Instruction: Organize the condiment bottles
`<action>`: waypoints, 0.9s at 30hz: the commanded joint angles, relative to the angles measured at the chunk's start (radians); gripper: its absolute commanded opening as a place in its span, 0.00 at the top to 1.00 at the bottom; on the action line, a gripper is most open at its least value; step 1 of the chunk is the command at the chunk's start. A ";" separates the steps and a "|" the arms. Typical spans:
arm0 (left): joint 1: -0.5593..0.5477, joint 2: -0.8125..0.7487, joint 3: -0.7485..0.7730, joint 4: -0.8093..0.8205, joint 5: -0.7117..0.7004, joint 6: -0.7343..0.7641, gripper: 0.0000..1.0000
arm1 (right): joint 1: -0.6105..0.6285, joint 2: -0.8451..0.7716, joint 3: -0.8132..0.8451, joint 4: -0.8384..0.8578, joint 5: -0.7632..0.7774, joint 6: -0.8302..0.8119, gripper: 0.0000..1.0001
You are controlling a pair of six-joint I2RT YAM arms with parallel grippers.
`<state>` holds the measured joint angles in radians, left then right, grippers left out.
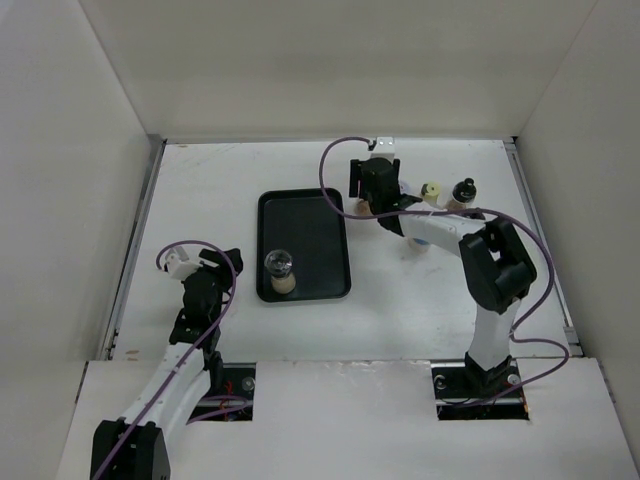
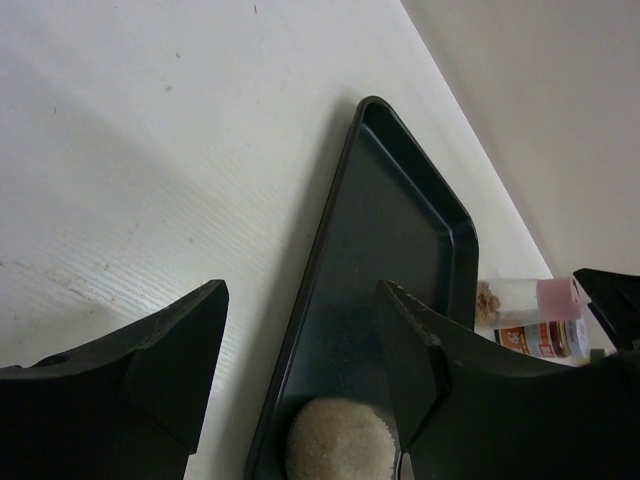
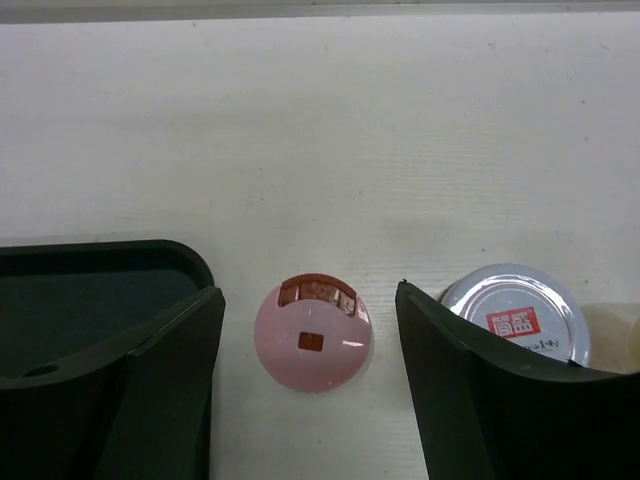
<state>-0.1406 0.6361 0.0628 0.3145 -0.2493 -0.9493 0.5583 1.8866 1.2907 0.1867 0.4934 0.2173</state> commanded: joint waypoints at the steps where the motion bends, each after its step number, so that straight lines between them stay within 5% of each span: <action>1: -0.001 -0.001 -0.011 0.064 0.010 0.009 0.41 | -0.018 0.032 0.067 0.025 -0.036 0.024 0.25; 9: 0.002 0.014 -0.009 0.072 0.015 0.009 0.41 | -0.019 0.052 0.061 -0.012 -0.053 0.040 0.30; 16: 0.000 0.022 -0.008 0.078 0.021 0.007 0.41 | -0.010 -0.021 0.010 0.029 -0.038 0.034 0.59; 27: 0.011 0.013 -0.014 0.078 0.024 0.006 0.41 | 0.232 -0.230 -0.135 0.066 -0.013 -0.004 0.60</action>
<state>-0.1352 0.6498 0.0624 0.3374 -0.2287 -0.9493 0.7181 1.7081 1.2022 0.1959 0.4675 0.2165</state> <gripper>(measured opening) 0.590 0.570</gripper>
